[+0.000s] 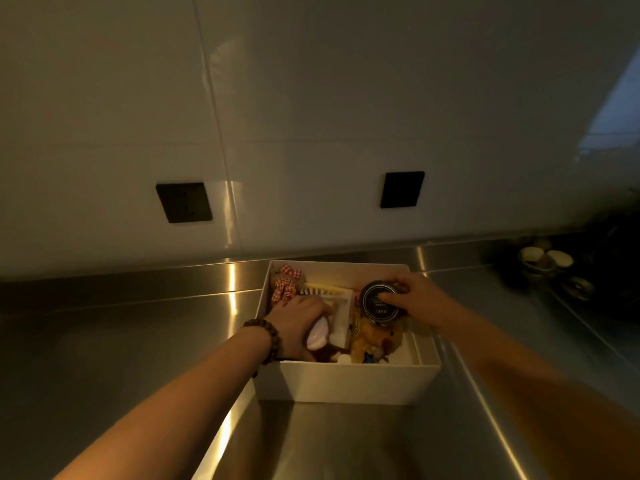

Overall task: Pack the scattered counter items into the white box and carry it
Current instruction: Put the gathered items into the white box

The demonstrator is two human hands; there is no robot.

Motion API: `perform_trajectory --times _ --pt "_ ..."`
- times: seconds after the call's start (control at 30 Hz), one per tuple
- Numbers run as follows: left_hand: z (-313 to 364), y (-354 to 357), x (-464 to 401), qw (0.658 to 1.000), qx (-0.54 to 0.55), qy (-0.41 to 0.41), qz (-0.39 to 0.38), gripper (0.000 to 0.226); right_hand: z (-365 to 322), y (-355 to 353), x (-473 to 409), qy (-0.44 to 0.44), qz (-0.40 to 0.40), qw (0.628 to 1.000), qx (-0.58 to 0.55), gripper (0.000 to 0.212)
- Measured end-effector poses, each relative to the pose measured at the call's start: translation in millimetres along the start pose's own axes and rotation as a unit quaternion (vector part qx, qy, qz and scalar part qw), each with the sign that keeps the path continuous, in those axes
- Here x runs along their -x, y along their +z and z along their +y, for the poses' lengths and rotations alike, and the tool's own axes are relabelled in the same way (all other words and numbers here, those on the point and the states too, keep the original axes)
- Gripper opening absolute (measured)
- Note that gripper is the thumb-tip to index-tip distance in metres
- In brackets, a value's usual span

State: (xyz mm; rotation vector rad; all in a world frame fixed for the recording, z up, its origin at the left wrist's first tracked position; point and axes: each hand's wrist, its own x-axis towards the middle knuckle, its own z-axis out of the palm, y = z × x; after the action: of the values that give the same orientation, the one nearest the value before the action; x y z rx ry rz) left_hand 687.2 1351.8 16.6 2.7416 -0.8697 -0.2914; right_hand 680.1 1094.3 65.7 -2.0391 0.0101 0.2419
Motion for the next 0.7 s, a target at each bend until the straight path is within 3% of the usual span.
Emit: perform_trajectory --times 0.17,0.27,0.5,0.7 --pt "-6.7 8.7 -4.5 1.000 0.009 0.003 -0.022 0.110 7.1 -3.8 -6.0 -0.013 0.057 0.994 0.088 0.025" --pt "-4.9 13.2 -11.1 0.998 0.005 -0.027 -0.049 0.105 6.3 3.0 -16.2 -0.003 0.090 0.986 0.143 0.034" --pt "-3.1 24.0 -25.3 0.991 -0.082 -0.053 -0.091 0.097 12.3 34.4 -29.4 0.040 0.111 0.991 0.060 0.025" --pt "-5.2 23.0 -26.8 0.995 -0.037 -0.052 -0.074 0.093 23.3 40.8 -31.1 0.041 0.092 0.992 0.078 0.026"
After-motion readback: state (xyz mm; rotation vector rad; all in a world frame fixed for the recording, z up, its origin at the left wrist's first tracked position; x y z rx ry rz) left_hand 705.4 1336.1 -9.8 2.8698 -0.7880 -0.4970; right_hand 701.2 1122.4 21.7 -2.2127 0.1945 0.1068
